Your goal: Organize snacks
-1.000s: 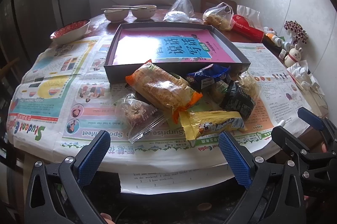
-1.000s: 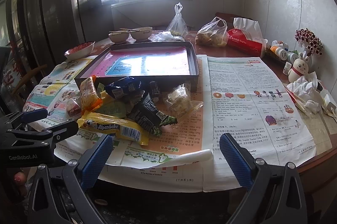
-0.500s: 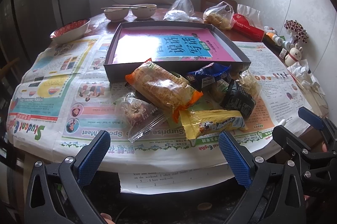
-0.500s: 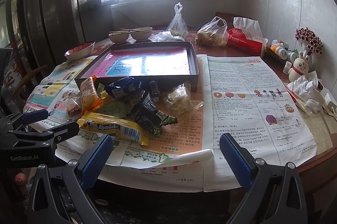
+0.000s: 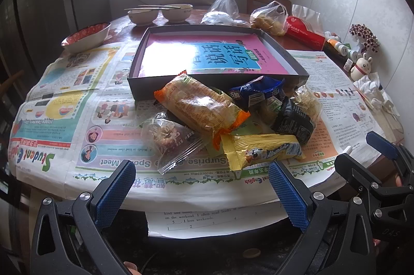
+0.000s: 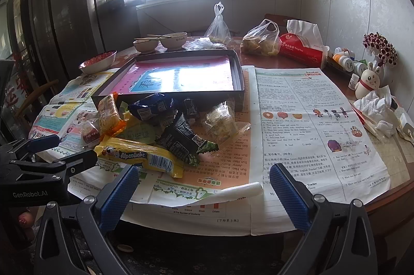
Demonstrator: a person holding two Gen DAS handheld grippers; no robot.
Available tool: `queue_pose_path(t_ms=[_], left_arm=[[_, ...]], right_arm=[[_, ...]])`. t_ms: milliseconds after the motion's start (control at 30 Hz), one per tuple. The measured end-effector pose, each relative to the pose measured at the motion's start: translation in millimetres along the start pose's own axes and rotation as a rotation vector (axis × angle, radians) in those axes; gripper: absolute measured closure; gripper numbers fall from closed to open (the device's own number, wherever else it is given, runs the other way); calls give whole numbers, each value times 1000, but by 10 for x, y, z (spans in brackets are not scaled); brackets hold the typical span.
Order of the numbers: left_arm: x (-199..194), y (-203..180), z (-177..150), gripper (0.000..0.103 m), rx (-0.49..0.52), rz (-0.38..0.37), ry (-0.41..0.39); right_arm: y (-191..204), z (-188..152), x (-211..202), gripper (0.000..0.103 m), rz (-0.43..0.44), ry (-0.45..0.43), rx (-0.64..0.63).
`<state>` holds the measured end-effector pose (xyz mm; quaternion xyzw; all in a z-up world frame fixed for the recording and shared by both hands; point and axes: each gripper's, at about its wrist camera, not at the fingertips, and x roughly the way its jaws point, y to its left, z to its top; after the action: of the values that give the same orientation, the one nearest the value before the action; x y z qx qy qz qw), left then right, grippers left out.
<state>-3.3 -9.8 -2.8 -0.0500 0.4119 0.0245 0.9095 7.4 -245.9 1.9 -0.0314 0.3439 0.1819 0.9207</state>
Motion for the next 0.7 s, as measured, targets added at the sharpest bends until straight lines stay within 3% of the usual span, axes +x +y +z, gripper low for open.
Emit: queue_pose_path(t_ms=[700], left_arm=[[61,77,10,1,-29,-5,22]], right_arm=[[-3,38,88,1,8,8,-3]])
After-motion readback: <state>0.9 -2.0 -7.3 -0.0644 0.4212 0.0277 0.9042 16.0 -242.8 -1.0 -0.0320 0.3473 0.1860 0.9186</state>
